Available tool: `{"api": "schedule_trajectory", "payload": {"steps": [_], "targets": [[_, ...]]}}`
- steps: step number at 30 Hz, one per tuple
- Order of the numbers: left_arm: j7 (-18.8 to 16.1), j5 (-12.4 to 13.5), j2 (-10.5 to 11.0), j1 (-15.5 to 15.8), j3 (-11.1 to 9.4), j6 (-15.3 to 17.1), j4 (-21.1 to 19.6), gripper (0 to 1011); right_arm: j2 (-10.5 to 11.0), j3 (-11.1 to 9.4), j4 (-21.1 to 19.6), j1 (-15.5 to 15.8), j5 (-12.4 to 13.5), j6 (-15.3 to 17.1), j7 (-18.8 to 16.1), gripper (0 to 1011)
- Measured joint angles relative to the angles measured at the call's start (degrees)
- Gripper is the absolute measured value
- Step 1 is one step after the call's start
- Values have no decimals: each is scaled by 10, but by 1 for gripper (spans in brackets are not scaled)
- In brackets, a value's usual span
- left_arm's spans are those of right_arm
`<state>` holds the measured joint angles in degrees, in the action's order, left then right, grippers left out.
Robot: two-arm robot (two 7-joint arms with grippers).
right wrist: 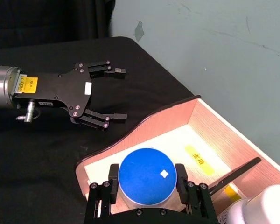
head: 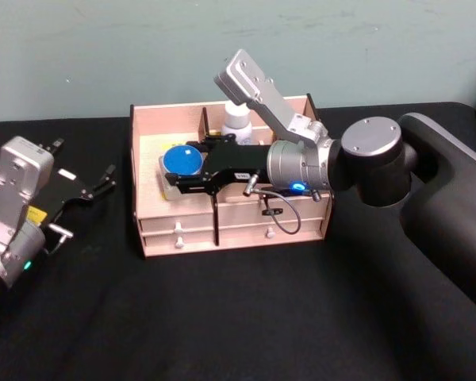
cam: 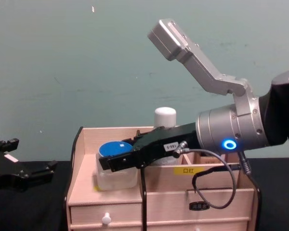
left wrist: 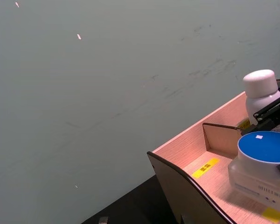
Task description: Pick up the facial cleanser and watermelon frost from the table and place them into the tiered storage box.
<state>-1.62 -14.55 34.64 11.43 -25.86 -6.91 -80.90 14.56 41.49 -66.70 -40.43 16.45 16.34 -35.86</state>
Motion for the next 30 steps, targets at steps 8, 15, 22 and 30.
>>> {"api": "schedule_trajectory", "payload": {"steps": [8, 15, 22, 30], "targets": [[0, 0, 0, 0, 0, 0, 0, 1010, 0, 0, -1, 0, 0, 0, 0, 950], [0, 0, 0, 0, 0, 0, 0, 1010, 4, -5, -16, 7, 0, -10, 3, 1002], [0, 0, 0, 0, 0, 0, 0, 1010, 17, -13, -58, 25, -10, -25, 23, 1002], [0, 0, 0, 0, 0, 0, 0, 1010, 50, -40, -155, 78, -27, -39, 67, 1002]]}}
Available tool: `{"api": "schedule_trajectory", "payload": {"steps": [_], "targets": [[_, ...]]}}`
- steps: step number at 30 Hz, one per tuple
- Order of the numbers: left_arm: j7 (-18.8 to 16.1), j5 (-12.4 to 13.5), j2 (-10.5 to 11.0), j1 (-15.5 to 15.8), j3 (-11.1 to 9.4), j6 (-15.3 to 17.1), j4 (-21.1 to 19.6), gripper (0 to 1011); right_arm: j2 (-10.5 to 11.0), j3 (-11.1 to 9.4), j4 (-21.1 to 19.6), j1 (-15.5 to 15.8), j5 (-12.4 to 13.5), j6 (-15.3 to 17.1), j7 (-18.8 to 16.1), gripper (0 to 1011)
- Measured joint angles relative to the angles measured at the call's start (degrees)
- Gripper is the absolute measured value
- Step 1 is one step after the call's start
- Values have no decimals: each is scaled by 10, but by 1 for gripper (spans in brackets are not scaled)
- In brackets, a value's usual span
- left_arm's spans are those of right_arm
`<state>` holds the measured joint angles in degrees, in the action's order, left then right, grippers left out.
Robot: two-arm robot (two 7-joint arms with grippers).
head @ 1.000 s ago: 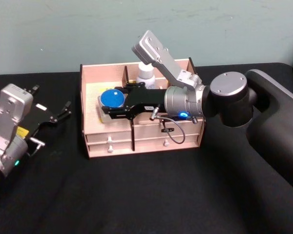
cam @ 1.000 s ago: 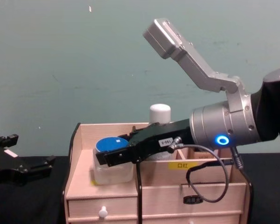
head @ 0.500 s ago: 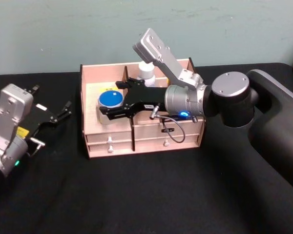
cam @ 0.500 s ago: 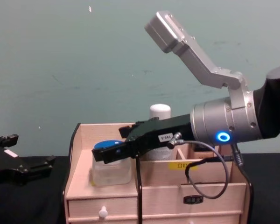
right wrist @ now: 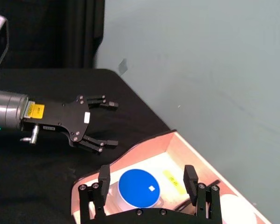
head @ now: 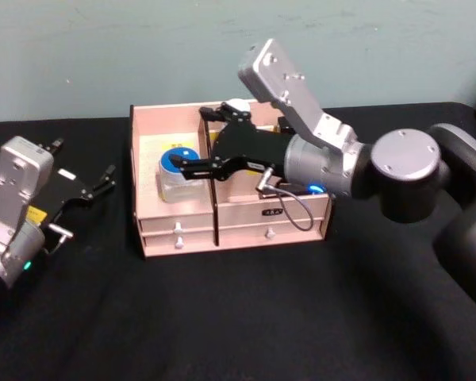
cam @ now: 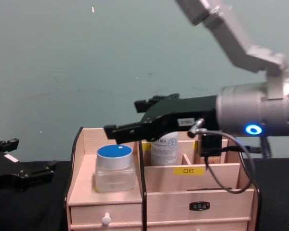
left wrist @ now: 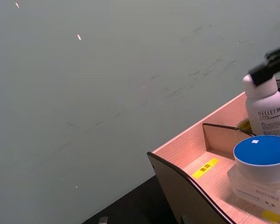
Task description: Pick up the facial cleanser and watermelon frost from the table and place them into the tiered storage box.
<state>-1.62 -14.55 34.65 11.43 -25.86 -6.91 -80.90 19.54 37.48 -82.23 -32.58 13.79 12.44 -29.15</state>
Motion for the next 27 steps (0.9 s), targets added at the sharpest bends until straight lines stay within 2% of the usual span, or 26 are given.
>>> {"api": "schedule_trajectory", "payload": {"steps": [6, 13, 16, 19, 20, 27], "targets": [[0, 0, 0, 0, 0, 0, 0, 1010, 23, -27, -65, 44, -4, 0, 28, 1002], [0, 0, 0, 0, 0, 0, 0, 1010, 51, -76, -140, 107, -9, 5, 73, 1002], [0, 0, 0, 0, 0, 0, 0, 1009, 58, -92, -156, 125, -14, 7, 91, 1002], [0, 0, 0, 0, 0, 0, 0, 1010, 65, -115, -172, 147, -21, 8, 116, 1002], [0, 0, 0, 0, 0, 0, 0, 1010, 68, -129, -177, 159, -24, 8, 129, 1002], [0, 0, 0, 0, 0, 0, 0, 1010, 75, -183, -187, 206, -29, 4, 174, 1002]]}}
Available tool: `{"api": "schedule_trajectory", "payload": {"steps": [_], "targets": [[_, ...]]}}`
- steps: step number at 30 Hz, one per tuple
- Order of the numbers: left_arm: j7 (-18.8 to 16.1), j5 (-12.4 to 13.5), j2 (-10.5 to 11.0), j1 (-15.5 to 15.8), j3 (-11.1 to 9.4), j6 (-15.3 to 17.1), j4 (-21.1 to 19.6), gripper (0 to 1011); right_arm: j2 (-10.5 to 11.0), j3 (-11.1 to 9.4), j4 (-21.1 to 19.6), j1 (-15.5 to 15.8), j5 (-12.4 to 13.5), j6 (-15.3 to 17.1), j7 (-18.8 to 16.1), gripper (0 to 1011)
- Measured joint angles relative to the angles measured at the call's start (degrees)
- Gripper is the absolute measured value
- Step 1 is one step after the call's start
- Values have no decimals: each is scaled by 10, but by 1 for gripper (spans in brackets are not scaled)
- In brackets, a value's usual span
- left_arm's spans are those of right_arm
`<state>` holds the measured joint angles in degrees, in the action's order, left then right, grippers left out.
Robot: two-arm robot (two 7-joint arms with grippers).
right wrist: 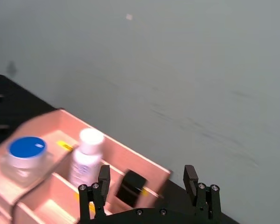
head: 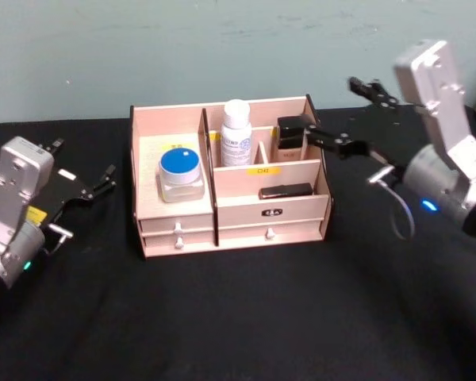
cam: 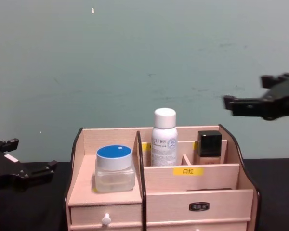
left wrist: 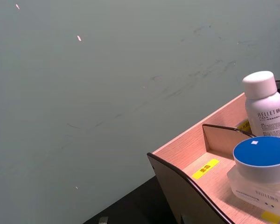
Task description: Pick up the facial cleanser and watermelon frost from the table and place them into the tiered storage box.
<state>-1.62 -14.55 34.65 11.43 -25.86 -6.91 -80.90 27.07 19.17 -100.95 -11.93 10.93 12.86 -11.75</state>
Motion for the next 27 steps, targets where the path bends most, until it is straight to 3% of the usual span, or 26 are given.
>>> {"api": "schedule_trajectory", "payload": {"steps": [4, 14, 27], "targets": [[0, 0, 0, 0, 0, 0, 0, 1010, 1, -27, 0, 19, 0, -2, 13, 1002], [0, 0, 0, 0, 0, 0, 0, 1010, -5, -64, 17, 47, -15, -8, 36, 1002], [0, 0, 0, 0, 0, 0, 0, 1010, -25, -89, 56, 59, -21, -10, 41, 1002]]}}
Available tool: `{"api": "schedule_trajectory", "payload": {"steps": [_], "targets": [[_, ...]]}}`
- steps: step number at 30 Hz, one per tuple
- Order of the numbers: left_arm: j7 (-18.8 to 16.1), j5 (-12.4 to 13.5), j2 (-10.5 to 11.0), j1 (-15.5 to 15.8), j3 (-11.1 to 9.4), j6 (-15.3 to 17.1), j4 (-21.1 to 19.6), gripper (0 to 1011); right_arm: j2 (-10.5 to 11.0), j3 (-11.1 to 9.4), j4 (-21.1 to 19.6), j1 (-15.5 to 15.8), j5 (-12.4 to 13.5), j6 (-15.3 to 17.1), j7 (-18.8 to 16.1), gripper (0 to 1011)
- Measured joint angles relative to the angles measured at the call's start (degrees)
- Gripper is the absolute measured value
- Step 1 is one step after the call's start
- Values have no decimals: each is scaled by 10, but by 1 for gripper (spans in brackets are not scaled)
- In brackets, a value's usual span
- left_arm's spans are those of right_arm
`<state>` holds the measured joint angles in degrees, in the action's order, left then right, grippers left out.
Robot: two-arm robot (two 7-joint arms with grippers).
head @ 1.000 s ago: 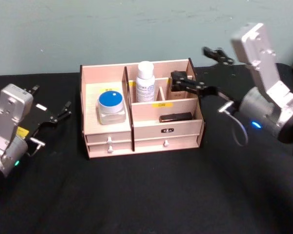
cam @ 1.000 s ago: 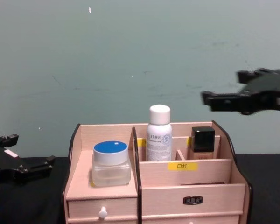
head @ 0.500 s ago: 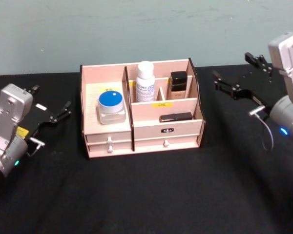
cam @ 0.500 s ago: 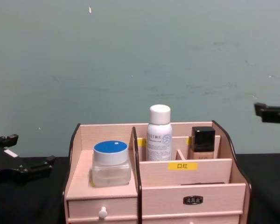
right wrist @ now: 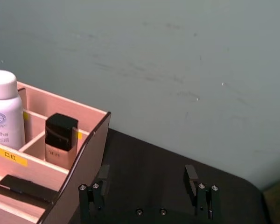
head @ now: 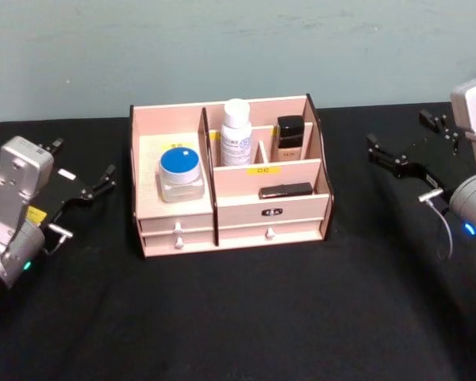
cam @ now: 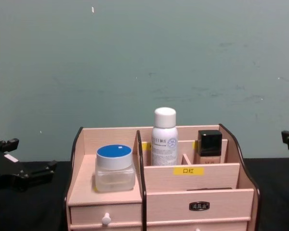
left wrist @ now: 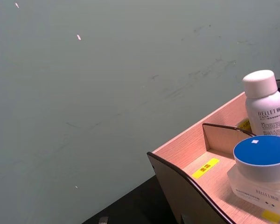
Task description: Pick up the facial cleanser and watermelon frost from the table and place them into the tiered storage box.
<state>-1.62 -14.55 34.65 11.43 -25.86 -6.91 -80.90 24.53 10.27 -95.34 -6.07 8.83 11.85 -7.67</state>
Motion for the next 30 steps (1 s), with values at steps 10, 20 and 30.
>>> {"api": "schedule_trajectory", "payload": {"steps": [10, 20, 30], "targets": [[0, 0, 0, 0, 0, 0, 0, 1009, -2, -2, 4, 0, 0, 2, -3, 1002], [0, 0, 0, 0, 0, 0, 0, 1010, -1, -2, 2, 0, 0, 2, -3, 1002], [0, 0, 0, 0, 0, 0, 0, 1010, -1, -1, 1, 0, 0, 1, -2, 1002]]}}
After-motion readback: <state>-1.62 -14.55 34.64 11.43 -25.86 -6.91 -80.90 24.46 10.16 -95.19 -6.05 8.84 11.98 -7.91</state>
